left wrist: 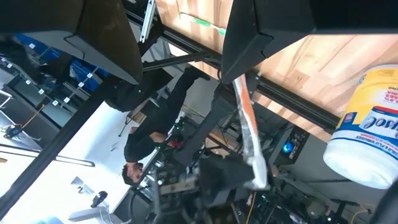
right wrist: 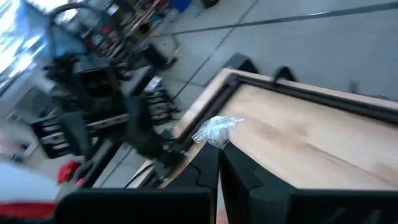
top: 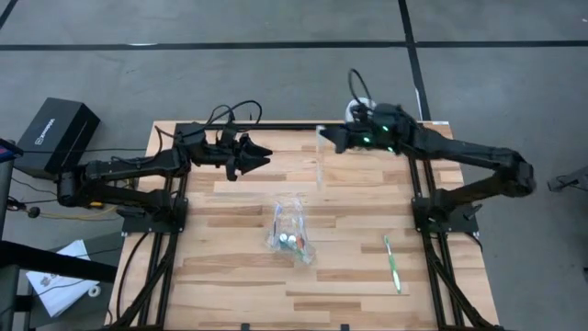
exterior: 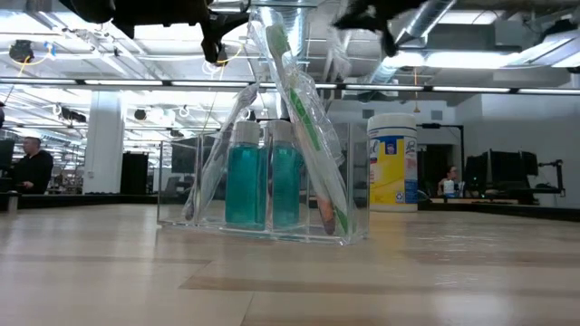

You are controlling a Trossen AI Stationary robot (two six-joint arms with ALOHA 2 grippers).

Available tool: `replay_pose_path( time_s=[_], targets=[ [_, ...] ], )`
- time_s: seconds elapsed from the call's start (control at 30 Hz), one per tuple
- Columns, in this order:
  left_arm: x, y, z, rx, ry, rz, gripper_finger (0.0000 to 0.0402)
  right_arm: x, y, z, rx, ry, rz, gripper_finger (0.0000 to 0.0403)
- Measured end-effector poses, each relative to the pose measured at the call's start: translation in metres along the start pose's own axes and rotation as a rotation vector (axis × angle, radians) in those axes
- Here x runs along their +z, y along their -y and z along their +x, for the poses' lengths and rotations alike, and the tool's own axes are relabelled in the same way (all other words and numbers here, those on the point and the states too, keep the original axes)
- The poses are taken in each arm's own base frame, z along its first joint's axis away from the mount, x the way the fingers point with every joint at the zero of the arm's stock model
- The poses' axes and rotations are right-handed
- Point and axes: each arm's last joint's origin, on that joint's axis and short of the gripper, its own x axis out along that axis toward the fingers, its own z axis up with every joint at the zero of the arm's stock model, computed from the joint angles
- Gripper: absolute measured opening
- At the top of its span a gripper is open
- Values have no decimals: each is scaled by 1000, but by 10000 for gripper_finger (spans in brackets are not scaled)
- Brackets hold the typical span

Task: Pick & Place toothbrushing station
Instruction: Put the orange toothbrush into the transparent organizer

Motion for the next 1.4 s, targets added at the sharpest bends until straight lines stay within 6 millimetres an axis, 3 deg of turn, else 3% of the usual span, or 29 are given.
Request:
replay_pose_path(
  time_s=[0.2,0.47,0.7,1.1,1.4],
  targets=[
    [3,1,2,-25,34,15,214,31,-29,45,147,-39,-84,0],
    [5,-3,4,-34,62,18,214,53,-53,84,297,-91,-125,0],
    [12,-13,-1,7,85,39,216,58,-60,96,344,-104,-131,0],
    [16,-11,-2,-16,118,38,216,61,-63,95,373,-93,-130,0],
    [19,-9,-2,-43,149,29,215,49,-60,113,398,-138,-113,0]
  ],
)
